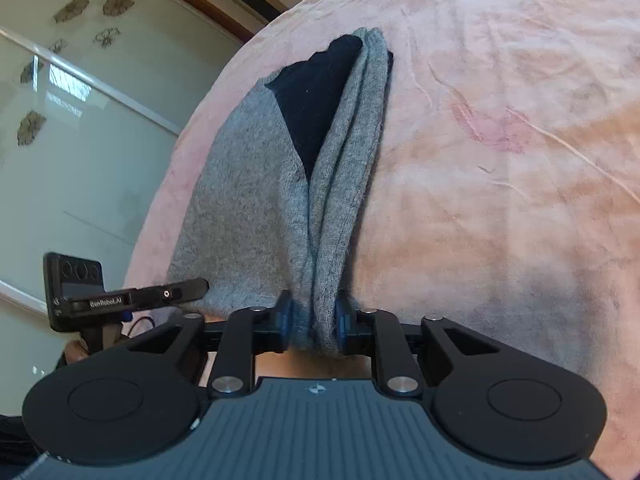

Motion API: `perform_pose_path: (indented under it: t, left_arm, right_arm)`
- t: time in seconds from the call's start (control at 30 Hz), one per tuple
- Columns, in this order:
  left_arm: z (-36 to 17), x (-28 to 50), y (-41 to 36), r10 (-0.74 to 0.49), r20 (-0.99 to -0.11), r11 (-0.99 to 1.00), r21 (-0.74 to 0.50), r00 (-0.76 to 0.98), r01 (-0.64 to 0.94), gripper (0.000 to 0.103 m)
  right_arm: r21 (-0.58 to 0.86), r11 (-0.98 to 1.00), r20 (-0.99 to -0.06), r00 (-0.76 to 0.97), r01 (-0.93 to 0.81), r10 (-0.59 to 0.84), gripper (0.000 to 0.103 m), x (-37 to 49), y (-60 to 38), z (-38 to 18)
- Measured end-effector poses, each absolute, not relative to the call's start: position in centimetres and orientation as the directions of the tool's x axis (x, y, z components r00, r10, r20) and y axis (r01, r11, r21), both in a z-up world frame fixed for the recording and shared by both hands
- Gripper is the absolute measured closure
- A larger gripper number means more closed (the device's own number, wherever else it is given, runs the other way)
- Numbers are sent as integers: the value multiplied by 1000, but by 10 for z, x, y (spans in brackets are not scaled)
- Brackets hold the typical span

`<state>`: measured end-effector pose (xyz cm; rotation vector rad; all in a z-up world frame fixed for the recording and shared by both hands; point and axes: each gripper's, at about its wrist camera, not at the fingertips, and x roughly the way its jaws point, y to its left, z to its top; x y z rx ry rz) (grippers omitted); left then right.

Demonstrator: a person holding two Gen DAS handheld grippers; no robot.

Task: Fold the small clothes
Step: 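Open both grippers and pull them back from the folded sweater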

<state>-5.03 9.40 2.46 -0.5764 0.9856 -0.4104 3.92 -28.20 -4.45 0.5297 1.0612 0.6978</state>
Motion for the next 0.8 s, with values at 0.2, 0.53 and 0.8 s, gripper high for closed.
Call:
perform_pose_path:
  t: [0.2, 0.53, 0.8]
  left_arm:
    - [101, -52, 50, -331, -547, 937, -288, 769, 199, 22]
    - [31, -39, -43, -193, -594, 926, 154, 781, 346, 20]
    - [65, -83, -9, -259, -544, 955, -20, 798, 296, 19]
  right_arm:
    - [651, 701, -494, 538, -292, 683, 40, 70, -267, 13]
    - [309, 854, -663, 550, -418, 508, 32, 114, -167, -37]
    - [408, 831, -598, 577, -378, 556, 20, 45, -186, -1]
